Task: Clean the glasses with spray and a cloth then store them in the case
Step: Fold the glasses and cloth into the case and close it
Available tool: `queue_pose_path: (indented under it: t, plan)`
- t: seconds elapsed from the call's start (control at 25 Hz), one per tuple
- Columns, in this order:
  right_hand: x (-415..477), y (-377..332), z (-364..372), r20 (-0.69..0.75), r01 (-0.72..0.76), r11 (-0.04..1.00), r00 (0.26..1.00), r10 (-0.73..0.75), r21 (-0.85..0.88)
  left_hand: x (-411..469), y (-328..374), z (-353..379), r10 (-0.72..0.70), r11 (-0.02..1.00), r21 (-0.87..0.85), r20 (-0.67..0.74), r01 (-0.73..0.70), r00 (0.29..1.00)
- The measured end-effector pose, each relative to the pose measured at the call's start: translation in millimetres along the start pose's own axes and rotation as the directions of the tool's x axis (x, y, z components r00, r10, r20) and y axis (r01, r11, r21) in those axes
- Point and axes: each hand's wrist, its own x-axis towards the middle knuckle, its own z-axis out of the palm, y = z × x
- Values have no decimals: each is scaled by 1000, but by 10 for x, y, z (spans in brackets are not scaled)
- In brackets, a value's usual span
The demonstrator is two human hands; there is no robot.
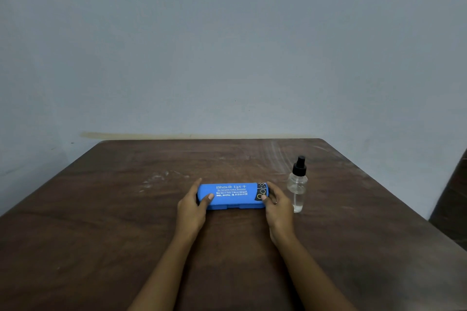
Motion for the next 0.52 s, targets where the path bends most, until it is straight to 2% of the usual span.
queue_pose_path:
  t: [0.16,0.28,0.44,0.52]
  plan:
    - [-44,-35,-18,3,-10,1000,1000,10,-28,-29,21,-10,-4,1000,22,38,3,999]
    - [-61,-60,-5,-6,17,992,1000,-18,-124,-21,17,-7,11,1000,25,27,-12,1000]
    - [-156,-103,-5,-60,176,919,976,-210,-353,-37,15,20,101,995,20,-13,-101,995]
    - [-251,-181,13,-90,258,820,932,-350,-512,-32,8,48,178,981,89,-43,-173,983]
